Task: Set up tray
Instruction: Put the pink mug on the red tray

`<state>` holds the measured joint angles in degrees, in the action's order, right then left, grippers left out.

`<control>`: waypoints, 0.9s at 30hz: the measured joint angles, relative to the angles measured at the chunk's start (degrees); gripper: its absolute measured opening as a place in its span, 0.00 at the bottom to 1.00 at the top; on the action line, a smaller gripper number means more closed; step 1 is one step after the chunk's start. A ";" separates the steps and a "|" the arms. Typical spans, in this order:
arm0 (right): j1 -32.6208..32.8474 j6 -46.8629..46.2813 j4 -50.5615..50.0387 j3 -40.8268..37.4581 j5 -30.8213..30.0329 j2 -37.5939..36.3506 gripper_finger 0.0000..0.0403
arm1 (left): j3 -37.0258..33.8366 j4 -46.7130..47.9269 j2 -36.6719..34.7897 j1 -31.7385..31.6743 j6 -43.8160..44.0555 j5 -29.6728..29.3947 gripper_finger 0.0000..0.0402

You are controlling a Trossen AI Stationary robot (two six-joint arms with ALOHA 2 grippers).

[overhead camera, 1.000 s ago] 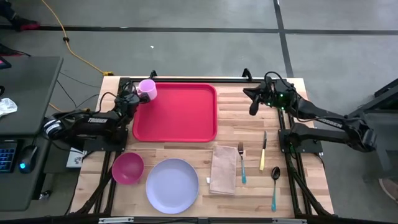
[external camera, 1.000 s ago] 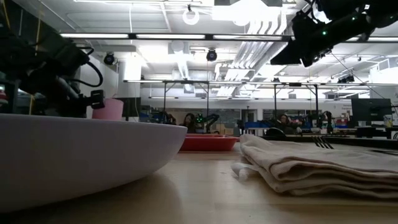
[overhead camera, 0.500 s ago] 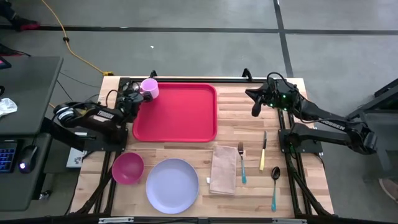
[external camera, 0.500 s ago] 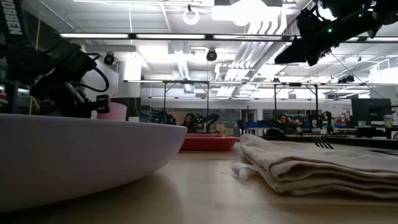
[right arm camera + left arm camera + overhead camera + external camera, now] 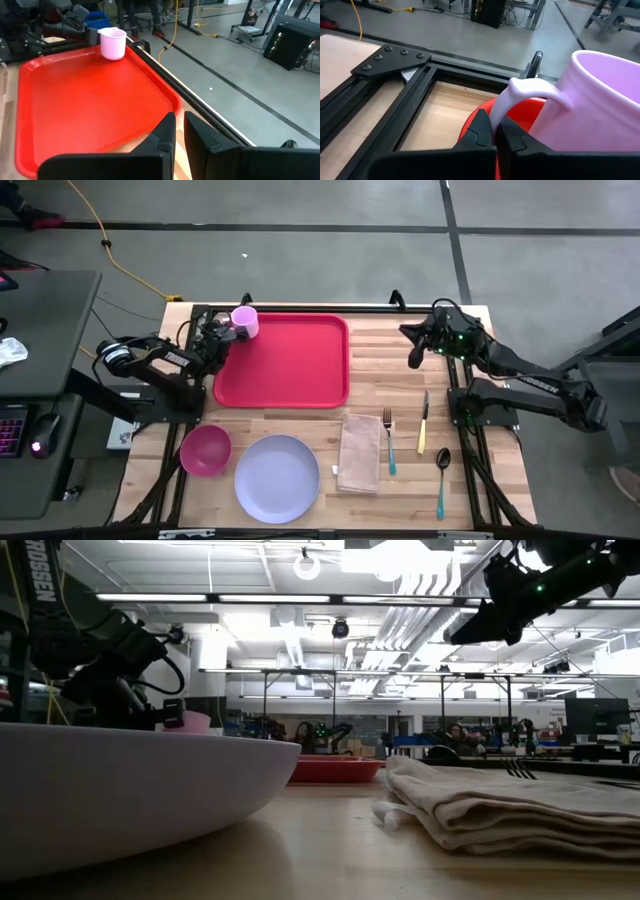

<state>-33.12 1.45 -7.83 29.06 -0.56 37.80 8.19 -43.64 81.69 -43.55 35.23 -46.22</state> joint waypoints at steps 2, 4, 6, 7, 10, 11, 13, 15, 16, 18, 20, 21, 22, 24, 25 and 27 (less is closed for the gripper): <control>0.00 0.02 0.02 0.00 -0.23 -0.34 0.04 | 0.00 0.14 0.00 0.02 0.01 0.04 0.06; 0.00 0.02 0.00 0.00 -0.21 -0.52 0.04 | 0.00 0.54 -0.02 0.02 0.01 0.04 0.06; 0.00 -0.01 -0.13 0.00 -0.12 -0.70 0.04 | 0.00 0.71 -0.02 0.02 0.01 0.04 0.06; 0.00 -0.03 -0.23 0.00 -0.17 -0.72 0.04 | 0.00 0.90 -0.03 0.02 0.03 0.03 0.06; 0.00 -0.04 -0.48 0.00 -0.13 -0.74 0.04 | 0.00 1.26 -0.04 0.04 0.27 -0.16 0.07; 0.00 -0.11 -0.51 0.00 -0.15 -0.74 0.04 | 0.00 1.42 -0.04 0.04 0.58 -0.57 0.08; 0.00 -0.35 -0.71 0.02 -0.01 -0.74 0.04 | -0.01 1.65 -0.04 0.04 0.87 -1.36 0.08; 0.02 -0.84 -1.76 0.02 0.07 -0.74 0.04 | -0.32 1.59 -0.04 0.04 1.13 -1.88 0.07; 0.00 -1.07 -2.09 0.02 0.05 -0.74 0.04 | -0.41 1.62 -0.06 0.04 1.31 -2.01 0.06; 0.00 -1.20 -2.38 0.02 0.05 -0.74 0.04 | -0.61 1.55 -0.07 0.04 1.49 -1.88 0.06; 0.00 -1.16 -1.89 0.02 0.05 -0.73 0.04 | -0.61 1.62 -0.09 0.04 1.45 -1.82 0.07; 0.00 -1.15 -1.77 0.02 0.04 -0.73 0.04 | -0.61 1.62 -0.09 0.04 1.45 -1.78 0.08; 0.00 -1.17 -1.83 0.02 0.05 -0.74 0.04 | -0.63 1.64 -0.09 0.04 1.45 -1.79 0.09; 0.02 -1.14 -2.45 0.02 -0.08 -0.74 0.04 | -0.63 1.72 -0.09 0.04 1.43 -1.78 0.09; 0.01 -1.21 -2.87 0.02 -0.38 -0.73 0.04 | -0.63 1.73 -0.09 0.04 1.43 -1.79 0.09; 0.00 -1.36 -3.08 0.02 -0.54 -0.71 0.04 | -0.64 1.75 -0.09 0.04 1.43 -1.79 0.09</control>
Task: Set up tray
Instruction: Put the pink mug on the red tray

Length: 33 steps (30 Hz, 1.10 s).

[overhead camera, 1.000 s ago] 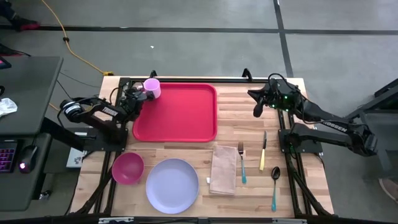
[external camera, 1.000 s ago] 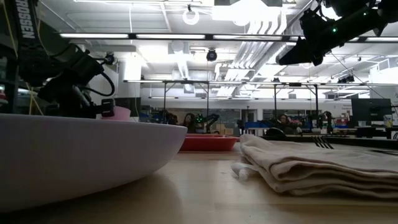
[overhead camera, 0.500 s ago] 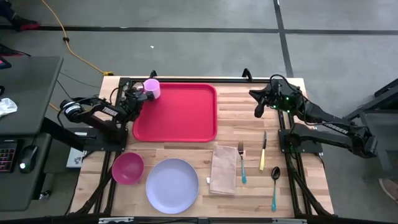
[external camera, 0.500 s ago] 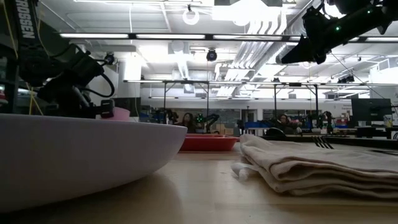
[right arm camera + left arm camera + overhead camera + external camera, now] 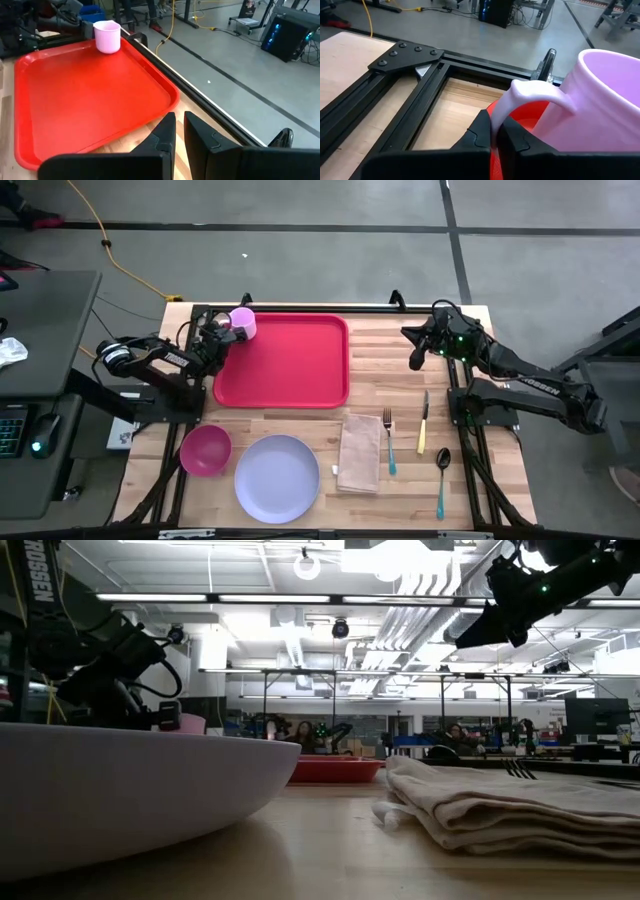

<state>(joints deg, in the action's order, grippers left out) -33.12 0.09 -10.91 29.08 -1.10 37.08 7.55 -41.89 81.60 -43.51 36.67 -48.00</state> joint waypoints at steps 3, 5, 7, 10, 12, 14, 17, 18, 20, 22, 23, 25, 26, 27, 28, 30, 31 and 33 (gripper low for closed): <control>0.00 -0.04 0.01 0.00 -0.04 0.00 0.04 | -0.02 -0.01 0.00 0.00 0.00 0.16 0.10; 0.00 -0.06 0.03 0.00 -0.45 0.00 0.04 | -0.02 -0.08 0.00 0.00 -0.02 0.42 0.11; 0.00 -0.51 3.16 -1.27 -0.37 -0.04 0.04 | -0.03 -0.19 0.00 0.02 0.01 0.74 0.13; 0.02 -2.66 10.17 -6.07 0.46 -0.32 0.04 | -0.04 -0.33 0.00 0.02 0.00 0.93 0.15; 0.01 -3.65 14.27 -8.70 0.34 -0.56 0.04 | -0.06 -0.33 0.00 0.02 0.00 0.95 0.15; 0.00 -4.17 16.53 -9.96 -0.12 -1.05 0.04 | -0.06 -0.35 0.00 0.02 0.00 0.93 0.16; 0.00 -4.22 16.75 -10.79 -0.15 -1.51 0.04 | -0.06 -0.35 0.00 0.02 -0.15 0.94 0.16; 0.00 -4.24 16.99 -10.97 -0.13 -1.57 0.04 | -0.06 -0.35 0.00 0.02 -0.37 0.96 0.16; 0.00 -4.39 17.53 -11.27 -0.15 -1.76 0.04 | -0.06 -0.35 0.00 0.02 -0.39 0.96 0.16; 0.02 -4.40 16.74 -11.32 -0.12 -1.79 0.04 | -0.06 -0.35 0.00 0.02 -0.39 0.96 0.16; 0.02 -4.41 16.68 -11.32 -0.11 -1.79 0.04 | -0.06 -0.35 0.00 0.02 -0.39 0.94 0.16; 0.00 -4.37 16.26 -11.32 -0.17 -1.77 0.04 | -0.06 -0.37 0.00 0.02 -0.38 0.96 0.16; 0.00 -4.35 16.22 -11.32 -0.20 -1.76 0.04 | -0.06 -0.35 0.00 0.02 -0.39 0.96 0.16; 0.00 -4.32 16.20 -11.32 -0.20 -1.75 0.04 | -0.06 -0.35 0.00 0.02 -0.39 0.96 0.16; 0.01 -4.32 15.94 -11.32 -0.17 -1.75 0.04 | -0.06 -0.33 0.00 0.02 -0.39 0.98 0.16; 0.00 -4.37 15.25 -11.32 -0.19 -1.75 0.04 | -0.06 -0.27 0.00 0.02 -0.39 1.00 0.16; 0.02 -4.36 15.03 -11.32 -0.15 -1.75 0.04 | -0.06 -0.22 0.00 0.02 -0.55 1.02 0.16; 0.00 -4.37 15.00 -11.32 -0.20 -1.75 0.04 | -0.06 -0.03 0.00 0.02 -1.27 1.03 0.16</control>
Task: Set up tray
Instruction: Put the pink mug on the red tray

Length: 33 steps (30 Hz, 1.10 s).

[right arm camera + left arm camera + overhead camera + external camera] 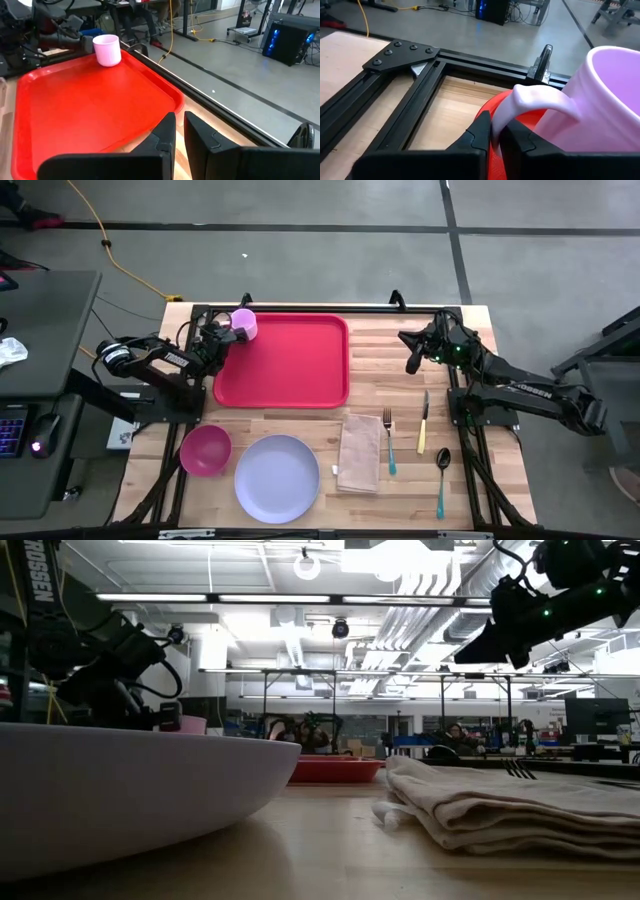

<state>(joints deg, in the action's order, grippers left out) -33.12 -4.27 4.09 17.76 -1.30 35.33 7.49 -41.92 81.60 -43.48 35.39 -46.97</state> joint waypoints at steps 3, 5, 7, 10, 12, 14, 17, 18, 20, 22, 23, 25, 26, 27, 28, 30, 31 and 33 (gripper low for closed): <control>0.02 0.00 -0.02 0.00 0.00 0.00 0.04 | 0.00 0.28 0.00 0.00 -1.27 0.09 0.16; 0.02 0.00 0.01 0.00 0.02 -0.02 0.04 | 0.00 0.45 0.00 0.00 -1.72 0.14 0.16; 0.00 0.00 0.01 0.00 0.00 0.00 0.04 | 0.00 0.45 0.00 0.00 -1.76 0.14 0.16; 0.02 0.00 0.01 0.00 0.00 -0.01 0.04 | 0.00 0.45 0.00 0.00 -1.80 0.14 0.16; 0.00 -0.02 0.01 0.00 0.00 0.00 0.04 | 0.00 0.45 0.00 0.00 -1.92 0.14 0.16; 0.00 -0.02 0.01 0.00 0.00 0.00 0.04 | 0.00 0.45 0.00 0.02 -1.92 0.14 0.16; 0.00 -0.02 0.01 0.00 -0.02 -0.02 0.04 | 0.00 0.47 0.00 0.00 -2.20 0.16 0.16; 0.02 -0.02 0.01 0.00 0.00 0.00 0.04 | 0.00 0.49 0.00 0.01 -2.37 0.16 0.16; 0.02 -0.02 0.01 0.00 0.00 0.00 0.04 | 0.00 0.60 0.00 0.01 -2.92 0.14 0.16; 0.01 -0.02 0.01 0.00 0.00 -0.01 0.04 | 0.00 0.75 0.00 0.01 -3.56 0.13 0.16; 0.01 -0.02 0.01 0.00 0.00 0.00 0.04 | 0.00 0.86 0.00 0.02 -3.83 0.12 0.16; 0.00 -0.02 0.01 0.00 0.00 0.00 0.04 | 0.00 0.91 0.00 0.02 -3.93 0.10 0.16; 0.00 -0.02 0.01 0.00 0.00 0.00 0.04 | 0.00 0.93 0.00 0.00 -3.98 0.10 0.16; 0.02 -0.02 0.01 0.00 0.00 -0.02 0.04 | 0.00 0.92 0.00 0.00 -4.07 0.10 0.16; 0.00 -0.02 0.01 0.00 0.00 -0.02 0.04 | 0.00 0.93 0.00 0.02 -4.11 0.09 0.16; 0.00 -0.02 0.01 0.00 0.00 -0.04 0.04 | 0.00 0.97 0.00 0.01 -4.25 0.08 0.16; 0.00 -0.02 0.01 0.00 0.00 -0.04 0.04 | 0.00 0.97 0.00 0.02 -4.41 0.08 0.16; 0.00 -0.02 0.01 0.00 -0.02 -0.04 0.04 | 0.00 1.00 0.00 0.02 -4.59 0.08 0.16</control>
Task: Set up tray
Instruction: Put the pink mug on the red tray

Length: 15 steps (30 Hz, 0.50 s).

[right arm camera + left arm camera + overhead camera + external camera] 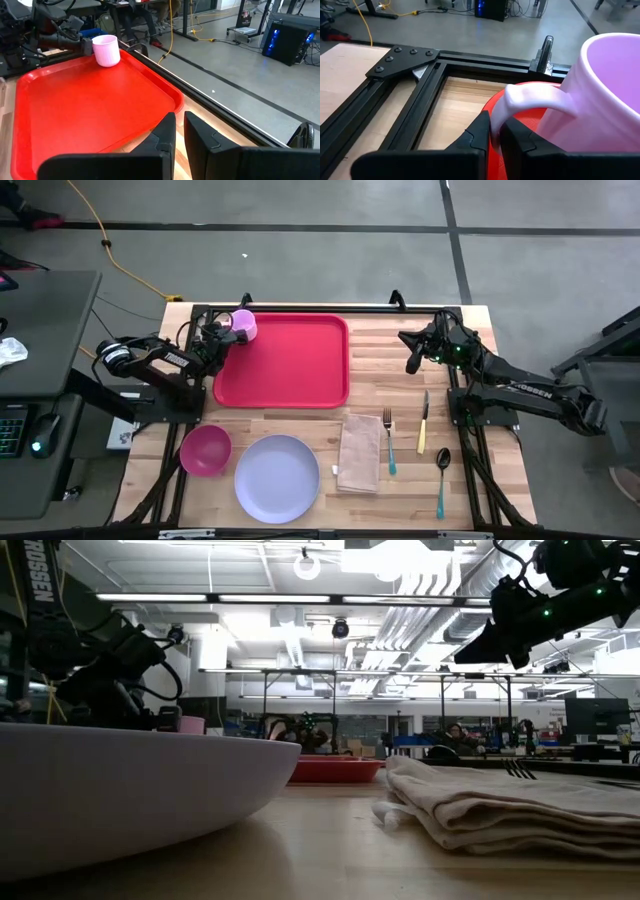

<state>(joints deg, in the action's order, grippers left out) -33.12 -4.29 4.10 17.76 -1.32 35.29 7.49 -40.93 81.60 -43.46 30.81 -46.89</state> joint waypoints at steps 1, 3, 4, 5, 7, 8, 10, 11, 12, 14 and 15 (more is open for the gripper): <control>0.00 0.00 0.01 0.00 0.00 0.00 0.04 | 0.00 0.00 0.00 0.00 0.00 0.00 0.16; 0.00 0.00 0.01 0.00 -0.02 0.00 0.04 | 0.00 0.31 -0.14 -0.02 -0.06 0.11 0.16; 0.00 0.00 0.02 0.00 -0.02 0.00 0.04 | 0.00 0.63 -0.42 -0.02 -0.08 0.33 0.16; 0.00 0.00 0.00 0.00 -0.02 0.00 0.04 | 0.00 0.79 -0.61 -0.02 -0.12 0.75 0.16; 0.00 0.00 0.02 0.00 -0.04 0.00 0.04 | 0.00 0.90 -0.91 -0.02 -0.48 1.84 0.16; 0.00 0.00 0.01 0.00 -0.06 0.00 0.04 | 0.00 0.95 -1.01 -0.02 -0.59 2.18 0.17; 0.00 0.00 0.02 0.00 -0.06 0.00 0.04 | 0.00 1.37 -1.20 -0.02 -0.69 2.67 0.20; 0.00 0.00 0.02 0.00 -0.07 0.00 0.04 | 0.00 1.54 -1.22 -0.02 -0.74 2.67 0.21; 0.00 0.00 0.02 0.00 -0.05 0.00 0.04 | 0.00 1.76 -1.22 -0.02 -0.75 2.67 0.23; 0.00 0.00 0.02 0.00 -0.04 0.00 0.04 | 0.00 1.92 -1.22 0.20 -1.03 2.66 0.27; 0.00 0.00 0.02 0.00 -0.04 0.00 0.04 | 0.00 1.93 -1.23 0.60 -1.16 2.47 0.29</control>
<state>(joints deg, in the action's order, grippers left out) -33.12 -4.29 4.12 17.76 -1.37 35.29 7.49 -39.00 80.37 -42.86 29.65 -44.42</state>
